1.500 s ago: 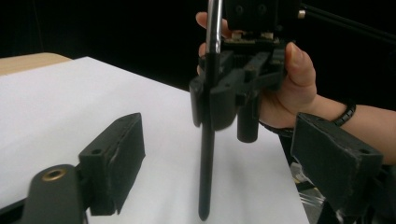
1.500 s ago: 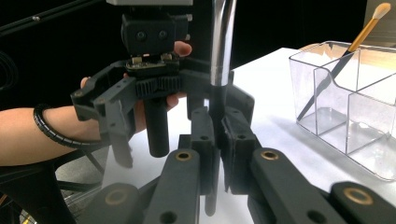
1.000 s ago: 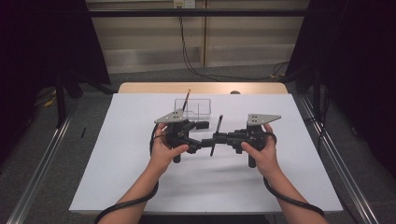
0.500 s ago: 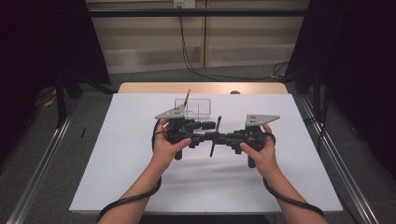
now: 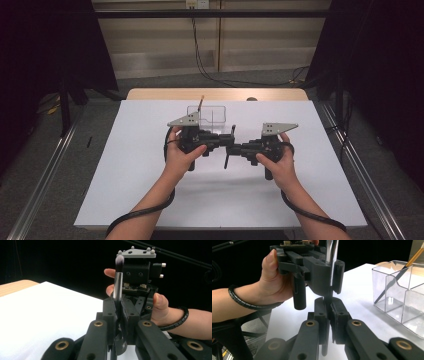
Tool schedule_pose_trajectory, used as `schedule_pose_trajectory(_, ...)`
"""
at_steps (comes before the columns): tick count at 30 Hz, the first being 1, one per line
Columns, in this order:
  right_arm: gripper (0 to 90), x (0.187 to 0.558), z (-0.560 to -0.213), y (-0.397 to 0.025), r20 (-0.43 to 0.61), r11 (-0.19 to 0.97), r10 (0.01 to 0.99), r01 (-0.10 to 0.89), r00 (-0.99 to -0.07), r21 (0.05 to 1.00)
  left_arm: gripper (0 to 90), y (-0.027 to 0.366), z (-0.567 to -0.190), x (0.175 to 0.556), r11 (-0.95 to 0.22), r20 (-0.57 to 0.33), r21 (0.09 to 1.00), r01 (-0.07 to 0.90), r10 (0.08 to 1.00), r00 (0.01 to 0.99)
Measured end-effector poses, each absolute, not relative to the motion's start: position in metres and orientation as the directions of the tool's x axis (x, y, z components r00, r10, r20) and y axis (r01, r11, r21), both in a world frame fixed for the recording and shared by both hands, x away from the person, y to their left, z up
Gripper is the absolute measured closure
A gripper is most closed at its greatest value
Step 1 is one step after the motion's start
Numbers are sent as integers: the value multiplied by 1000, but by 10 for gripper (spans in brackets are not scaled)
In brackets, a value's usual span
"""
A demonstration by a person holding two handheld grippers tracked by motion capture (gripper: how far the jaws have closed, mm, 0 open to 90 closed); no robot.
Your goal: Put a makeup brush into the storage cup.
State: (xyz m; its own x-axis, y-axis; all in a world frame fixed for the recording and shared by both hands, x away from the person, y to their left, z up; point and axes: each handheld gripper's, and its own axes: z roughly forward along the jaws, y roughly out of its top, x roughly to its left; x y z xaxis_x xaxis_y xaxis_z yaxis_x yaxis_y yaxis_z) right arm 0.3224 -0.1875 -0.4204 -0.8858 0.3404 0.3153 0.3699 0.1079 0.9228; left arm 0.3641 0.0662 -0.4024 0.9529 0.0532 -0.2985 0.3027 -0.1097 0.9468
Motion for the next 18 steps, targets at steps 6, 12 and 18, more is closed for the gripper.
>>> schedule_pose_trajectory(6, 843, 322, -421, -187, 306, 113, 334, 360, -892, 926, 840, 67, -401, 363, -122, -285, 949, 290, 56, 957)
schedule_pose_trajectory(12, 793, 320, -420, -187, 292, 114, 339, 347, -894, 931, 840, 68, -401, 362, -112, -290, 949, 294, 58, 955)
schedule_pose_trajectory(18, 650, 318, -421, -189, 278, 122, 367, 342, -888, 932, 840, 71, -400, 363, -113, -283, 951, 289, 67, 957)
